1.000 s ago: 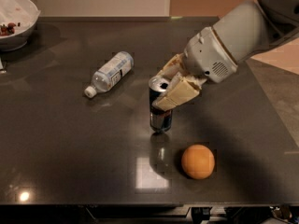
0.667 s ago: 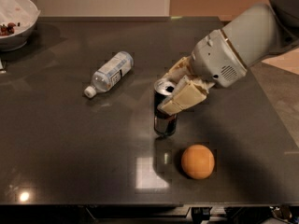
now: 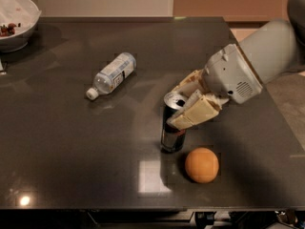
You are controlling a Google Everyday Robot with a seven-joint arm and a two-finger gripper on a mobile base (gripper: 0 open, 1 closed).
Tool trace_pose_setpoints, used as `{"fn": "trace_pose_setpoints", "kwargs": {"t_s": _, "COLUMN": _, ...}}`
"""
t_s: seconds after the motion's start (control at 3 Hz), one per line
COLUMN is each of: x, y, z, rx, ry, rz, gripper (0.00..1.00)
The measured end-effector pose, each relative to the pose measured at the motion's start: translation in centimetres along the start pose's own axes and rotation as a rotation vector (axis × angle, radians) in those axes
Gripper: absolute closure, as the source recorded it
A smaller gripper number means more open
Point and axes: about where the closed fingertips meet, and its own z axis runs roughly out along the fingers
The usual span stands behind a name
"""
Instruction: Move redbull can near orange
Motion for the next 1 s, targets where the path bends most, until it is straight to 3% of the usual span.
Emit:
{"fn": "trace_pose_setpoints", "kwargs": {"t_s": 0.33, "x": 0.66, "y": 0.67, "z": 0.4, "rx": -0.008, "ry": -0.006, "rz": 0.015, "gripper": 1.0}}
{"fn": "trace_pose_setpoints", "kwargs": {"t_s": 0.67, "x": 1.22, "y": 1.12, "z": 0.73, "rx": -0.008, "ry": -0.002, "rz": 0.026, "gripper": 0.82}}
{"fn": "trace_pose_setpoints", "kwargs": {"t_s": 1.0, "x": 1.64, "y": 1.34, "z": 1.12, "rx": -0.008, "ry": 0.001, "rz": 0.027, "gripper": 0.57}}
